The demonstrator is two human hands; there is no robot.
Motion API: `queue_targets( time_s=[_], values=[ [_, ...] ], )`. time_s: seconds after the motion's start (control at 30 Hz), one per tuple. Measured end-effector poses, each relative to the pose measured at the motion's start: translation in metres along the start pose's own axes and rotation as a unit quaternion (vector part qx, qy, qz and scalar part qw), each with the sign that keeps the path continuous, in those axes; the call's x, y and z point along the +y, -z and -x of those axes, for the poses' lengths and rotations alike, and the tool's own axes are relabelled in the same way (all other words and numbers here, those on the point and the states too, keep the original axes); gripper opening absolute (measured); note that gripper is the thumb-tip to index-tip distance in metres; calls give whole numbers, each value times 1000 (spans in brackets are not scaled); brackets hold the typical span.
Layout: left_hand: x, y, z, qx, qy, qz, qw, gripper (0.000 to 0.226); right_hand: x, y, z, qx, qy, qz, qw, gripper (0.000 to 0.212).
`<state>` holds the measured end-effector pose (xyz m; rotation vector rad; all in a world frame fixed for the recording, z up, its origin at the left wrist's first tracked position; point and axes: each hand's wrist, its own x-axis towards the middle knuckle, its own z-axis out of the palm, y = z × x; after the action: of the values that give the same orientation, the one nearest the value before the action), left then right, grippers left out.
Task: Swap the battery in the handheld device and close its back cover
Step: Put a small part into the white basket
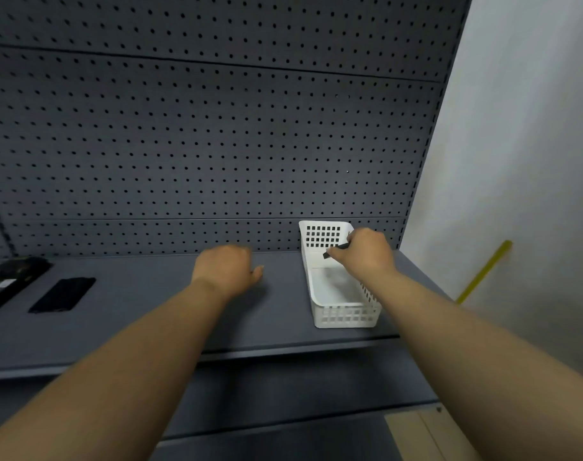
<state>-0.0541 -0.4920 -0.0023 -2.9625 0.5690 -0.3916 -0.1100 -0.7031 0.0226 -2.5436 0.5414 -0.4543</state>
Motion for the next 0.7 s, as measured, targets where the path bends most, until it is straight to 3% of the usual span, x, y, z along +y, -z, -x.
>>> queue_targets(
  time_s=[0.37, 0.57, 0.7],
  values=[
    [1, -5, -1, -9, 19, -8, 1000, 43, 8, -26, -5, -87, 14, 60, 994, 23],
    [-2, -5, -2, -11, 22, -10, 1000, 42, 11, -30, -4, -126, -1, 103, 987, 37],
    [-5, -4, -1, -7, 19, -11, 1000, 41, 6, -30, -3, -174, -2, 152, 973, 36]
  ],
)
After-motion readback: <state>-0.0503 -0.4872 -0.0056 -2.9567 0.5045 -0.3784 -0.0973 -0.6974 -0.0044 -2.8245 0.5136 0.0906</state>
